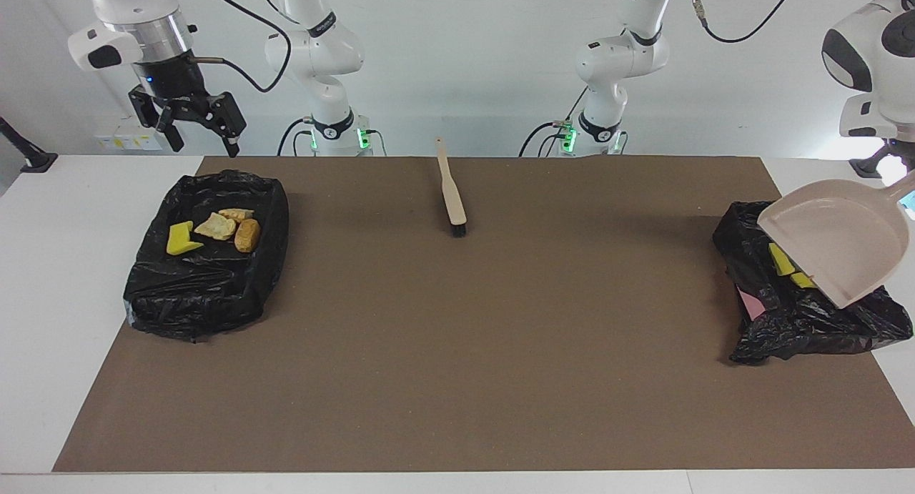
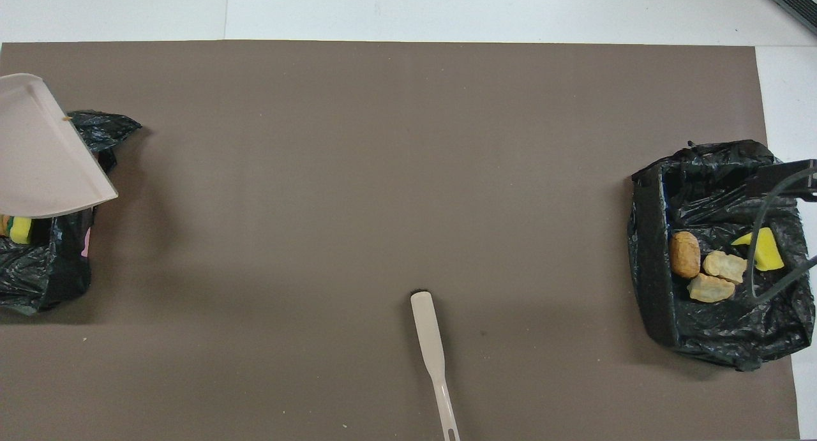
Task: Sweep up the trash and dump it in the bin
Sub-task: 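Lift the emptied dustpan out of the bag with the left gripper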
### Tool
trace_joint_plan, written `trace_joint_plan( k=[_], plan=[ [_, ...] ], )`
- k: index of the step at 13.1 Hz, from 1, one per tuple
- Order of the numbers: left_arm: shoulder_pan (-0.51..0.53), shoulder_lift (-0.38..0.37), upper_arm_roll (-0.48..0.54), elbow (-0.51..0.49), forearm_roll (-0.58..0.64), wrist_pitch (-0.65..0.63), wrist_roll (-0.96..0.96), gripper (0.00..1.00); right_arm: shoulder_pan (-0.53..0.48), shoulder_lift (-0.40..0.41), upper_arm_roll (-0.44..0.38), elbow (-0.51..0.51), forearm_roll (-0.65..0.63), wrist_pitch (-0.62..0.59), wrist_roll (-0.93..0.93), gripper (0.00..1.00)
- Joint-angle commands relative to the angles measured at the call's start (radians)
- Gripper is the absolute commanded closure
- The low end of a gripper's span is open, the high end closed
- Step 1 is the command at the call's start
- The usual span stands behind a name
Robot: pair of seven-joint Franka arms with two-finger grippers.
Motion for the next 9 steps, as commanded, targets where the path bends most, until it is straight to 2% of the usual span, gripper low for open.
trace_joint_plan(
  k=[1,5,9],
  plan=[
    [-0.075,-0.024,0.014,-0.011,-0.098,-0.056,-0.199,1.00,-0.001,-0.025,0.010,-0.027,0.006,-0.018,0.031,0.00],
    [-0.216,-0.027,0.014,-0.011,-0.221,-0.106,-0.538,1.00,0.051,-0.095,0.016,-0.124,0.008,-0.018,0.097,0.00],
    [-0.357,-0.033,0.013,-0.015,-0.400,-0.114,-0.795,1.00,0.051,-0.091,0.016,-0.121,0.006,-0.012,0.081,0.00]
  ],
)
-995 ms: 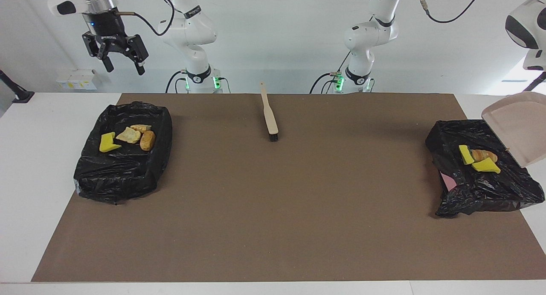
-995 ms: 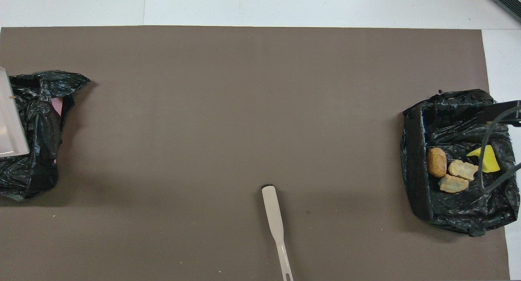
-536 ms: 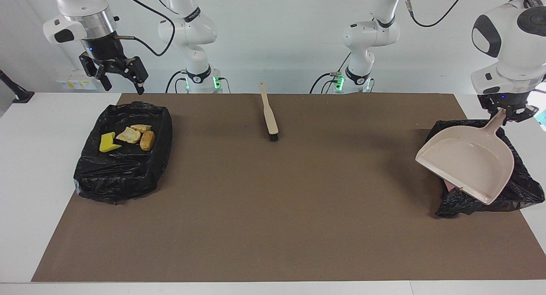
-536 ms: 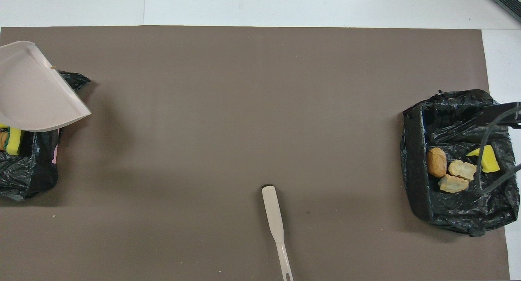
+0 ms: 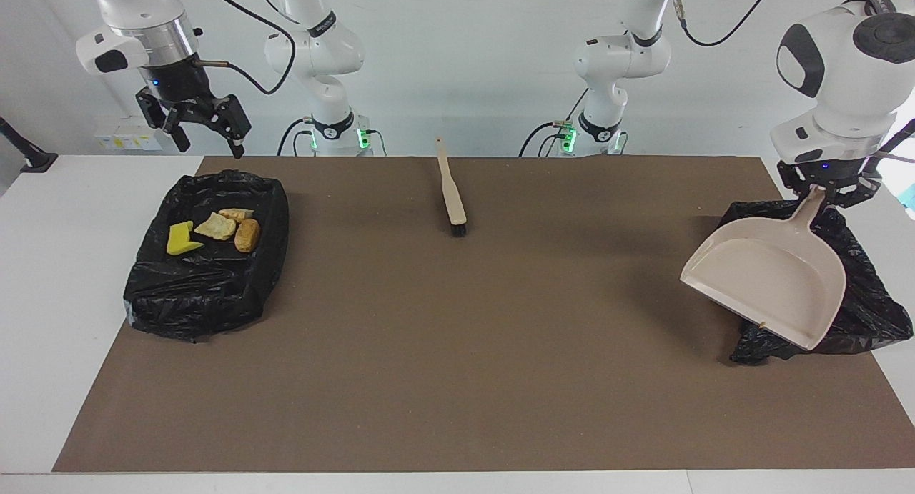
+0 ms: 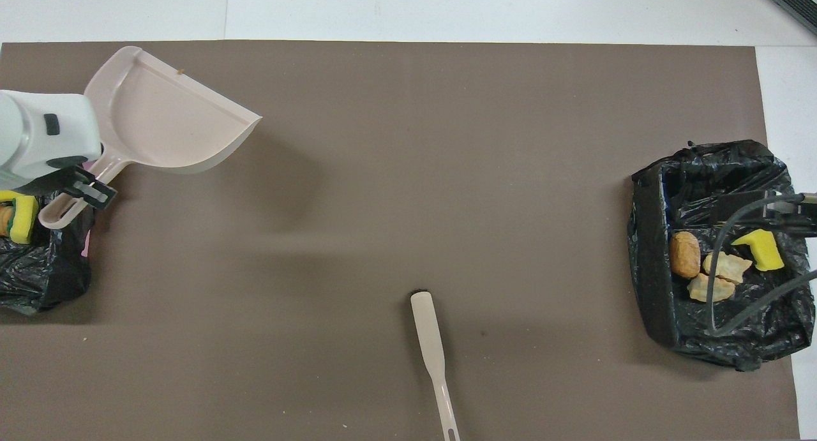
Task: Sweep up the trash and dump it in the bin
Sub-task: 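Lift the emptied dustpan out of the bag with the left gripper, then set the dustpan down mid-mat and open the left gripper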
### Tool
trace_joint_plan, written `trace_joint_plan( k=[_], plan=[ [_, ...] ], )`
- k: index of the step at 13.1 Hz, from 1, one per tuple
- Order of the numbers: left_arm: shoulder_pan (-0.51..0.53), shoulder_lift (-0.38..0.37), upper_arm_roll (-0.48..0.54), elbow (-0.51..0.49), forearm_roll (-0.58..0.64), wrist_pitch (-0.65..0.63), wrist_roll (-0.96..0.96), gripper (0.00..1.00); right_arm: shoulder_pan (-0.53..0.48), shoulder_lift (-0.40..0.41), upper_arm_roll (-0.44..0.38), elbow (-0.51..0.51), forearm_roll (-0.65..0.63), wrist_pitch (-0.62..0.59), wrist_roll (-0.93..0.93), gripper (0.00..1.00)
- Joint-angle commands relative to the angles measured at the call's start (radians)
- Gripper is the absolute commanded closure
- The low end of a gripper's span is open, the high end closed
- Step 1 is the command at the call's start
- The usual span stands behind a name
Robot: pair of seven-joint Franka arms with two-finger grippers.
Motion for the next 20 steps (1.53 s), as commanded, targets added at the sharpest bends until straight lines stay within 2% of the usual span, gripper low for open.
trace_joint_plan(
  k=[1,4,9,13,20],
  plan=[
    [-0.118,-0.033,0.017,-0.020,-0.066,0.001,-0.193,1.00,-0.007,-0.016,0.002,-0.021,0.004,0.004,0.003,0.00],
    [-0.221,-0.027,0.017,-0.020,-0.151,0.046,-0.358,1.00,-0.010,-0.014,0.002,-0.021,0.004,0.004,-0.002,0.00],
    [-0.374,0.037,0.017,-0.022,-0.160,0.118,-0.551,1.00,-0.011,-0.016,0.002,-0.021,0.004,0.003,0.000,0.00],
    [-0.487,0.171,0.017,-0.019,-0.160,0.257,-0.722,1.00,-0.011,-0.016,0.002,-0.021,0.004,0.003,0.005,0.00],
    [-0.606,0.364,0.015,-0.023,-0.197,0.498,-0.933,1.00,-0.011,-0.016,0.002,-0.021,0.004,0.003,0.000,0.00]
  ],
)
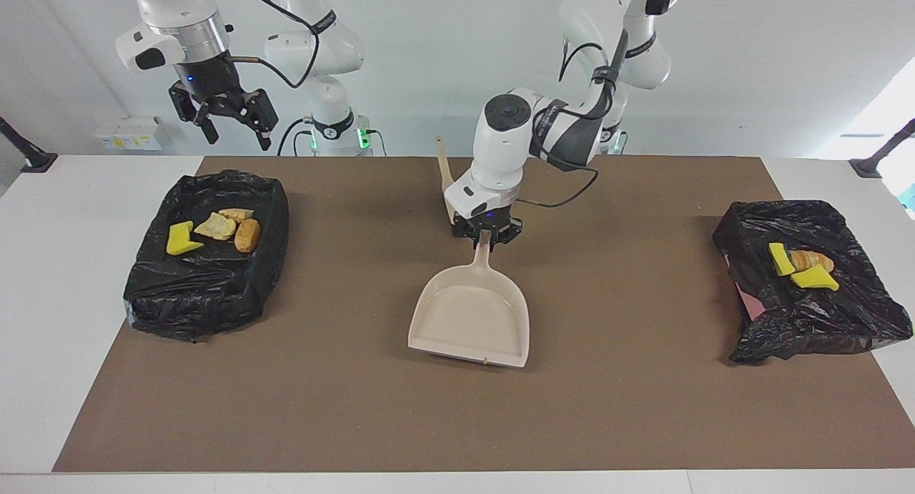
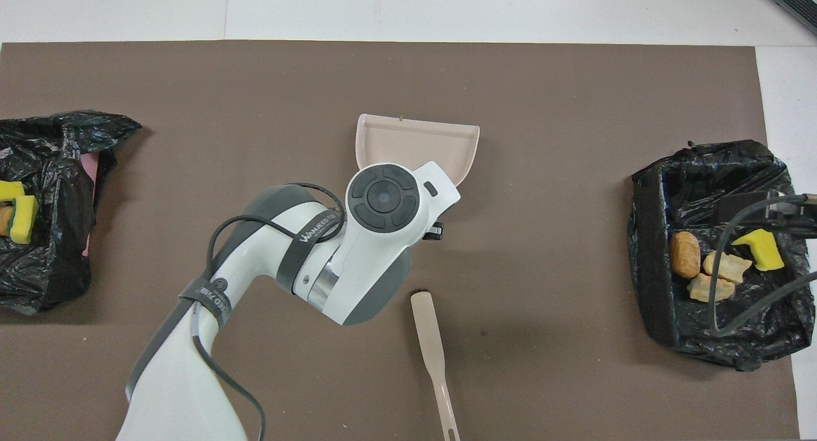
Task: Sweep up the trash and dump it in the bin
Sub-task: 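Set the dustpan down mid-mat and open the left gripper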
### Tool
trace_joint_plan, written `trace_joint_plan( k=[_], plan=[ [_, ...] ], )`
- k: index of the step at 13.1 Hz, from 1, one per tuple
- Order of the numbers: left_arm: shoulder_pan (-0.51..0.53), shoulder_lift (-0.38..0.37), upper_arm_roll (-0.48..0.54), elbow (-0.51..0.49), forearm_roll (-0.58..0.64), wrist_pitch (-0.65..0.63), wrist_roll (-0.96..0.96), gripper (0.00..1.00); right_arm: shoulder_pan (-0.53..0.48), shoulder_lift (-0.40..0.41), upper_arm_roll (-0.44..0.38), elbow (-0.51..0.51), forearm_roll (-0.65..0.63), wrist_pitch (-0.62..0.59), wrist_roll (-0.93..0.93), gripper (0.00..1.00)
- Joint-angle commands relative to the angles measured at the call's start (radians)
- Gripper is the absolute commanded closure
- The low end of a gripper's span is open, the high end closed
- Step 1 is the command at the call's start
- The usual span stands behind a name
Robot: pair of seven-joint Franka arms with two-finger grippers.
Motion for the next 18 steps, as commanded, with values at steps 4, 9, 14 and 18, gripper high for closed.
trace_joint_plan(
  k=[4,9,14,18],
  plan=[
    [-0.029,0.009,0.030,0.002,-0.008,0.011,-0.065,0.00,-0.007,-0.015,0.003,-0.018,0.004,0.004,-0.002,0.00],
    [0.071,-0.037,0.049,0.014,0.013,-0.030,-0.048,0.00,-0.007,-0.015,0.003,-0.018,0.004,0.004,-0.006,0.00],
    [0.238,-0.044,0.050,0.044,0.043,-0.029,0.080,0.00,-0.009,-0.015,0.003,-0.018,0.004,0.003,-0.003,0.00],
    [0.367,-0.072,0.046,0.049,0.027,-0.048,0.221,0.00,-0.013,-0.015,0.003,-0.017,0.001,0.003,-0.006,0.00]
  ],
)
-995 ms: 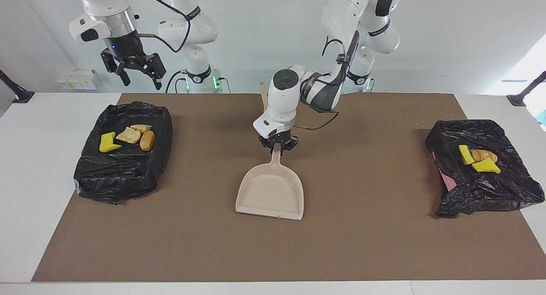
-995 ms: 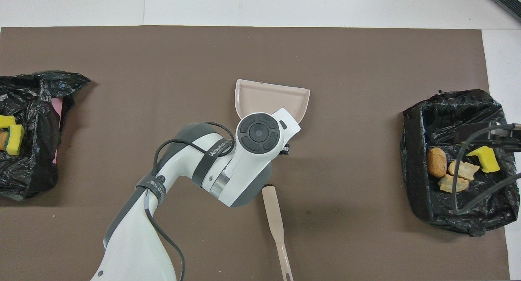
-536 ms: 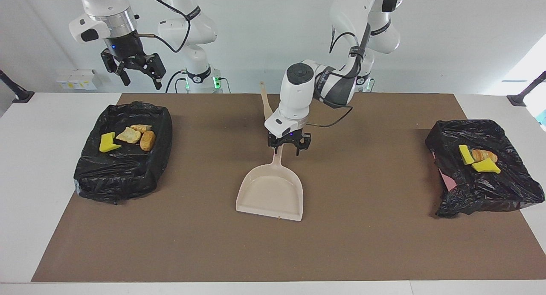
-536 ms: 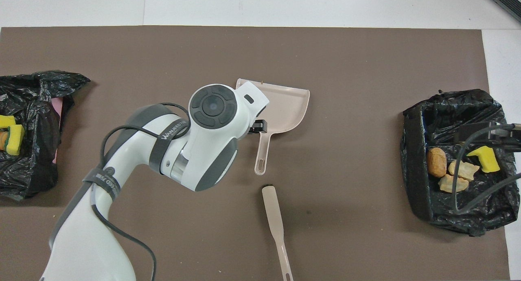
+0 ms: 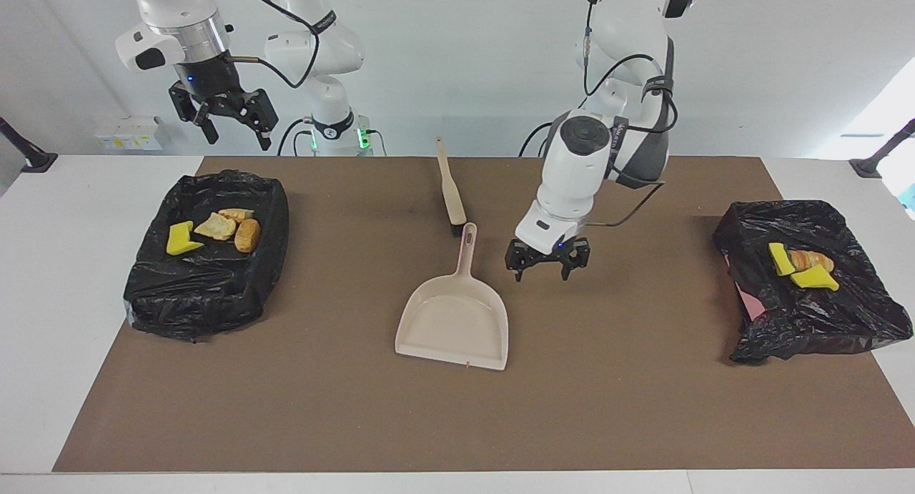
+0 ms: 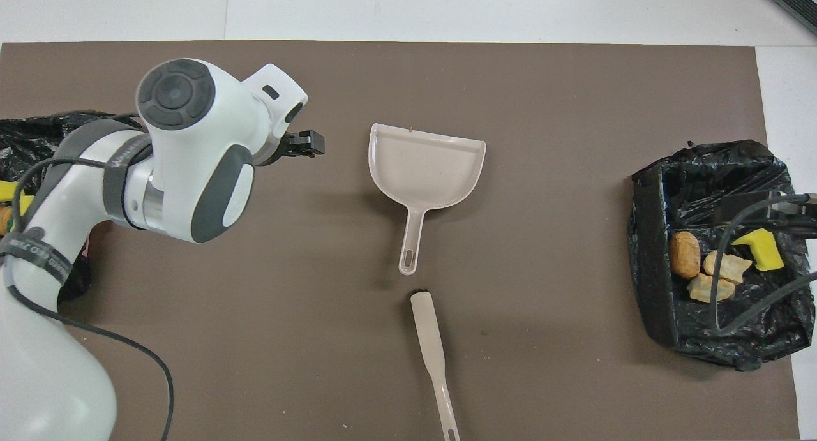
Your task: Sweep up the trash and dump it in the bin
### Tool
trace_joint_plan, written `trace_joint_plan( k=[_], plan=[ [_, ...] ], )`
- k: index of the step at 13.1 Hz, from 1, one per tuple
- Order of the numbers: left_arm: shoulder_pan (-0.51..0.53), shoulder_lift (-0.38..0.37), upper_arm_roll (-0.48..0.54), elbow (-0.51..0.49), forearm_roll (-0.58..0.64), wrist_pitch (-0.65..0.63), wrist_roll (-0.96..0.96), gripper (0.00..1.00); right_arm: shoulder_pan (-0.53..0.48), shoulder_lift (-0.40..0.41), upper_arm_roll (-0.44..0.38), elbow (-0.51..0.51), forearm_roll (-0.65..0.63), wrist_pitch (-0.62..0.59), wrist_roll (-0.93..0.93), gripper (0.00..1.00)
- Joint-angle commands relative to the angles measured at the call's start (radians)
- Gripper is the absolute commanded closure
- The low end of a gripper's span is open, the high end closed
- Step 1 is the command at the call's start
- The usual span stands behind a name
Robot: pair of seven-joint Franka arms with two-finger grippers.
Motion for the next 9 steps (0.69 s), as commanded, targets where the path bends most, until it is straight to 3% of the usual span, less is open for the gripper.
trace_joint_plan(
  k=[1,5,9],
  plan=[
    [0.078,-0.028,-0.016,-0.001,0.000,-0.051,0.096,0.00,-0.010,-0.015,0.003,-0.018,0.001,0.003,-0.006,0.00],
    [0.231,-0.058,-0.018,-0.001,-0.111,-0.116,0.299,0.00,-0.011,-0.015,0.003,-0.018,0.001,0.003,-0.006,0.00],
    [0.340,-0.104,-0.010,0.001,-0.113,-0.212,0.429,0.00,-0.010,-0.015,0.003,-0.018,0.001,0.003,-0.005,0.00]
  ],
)
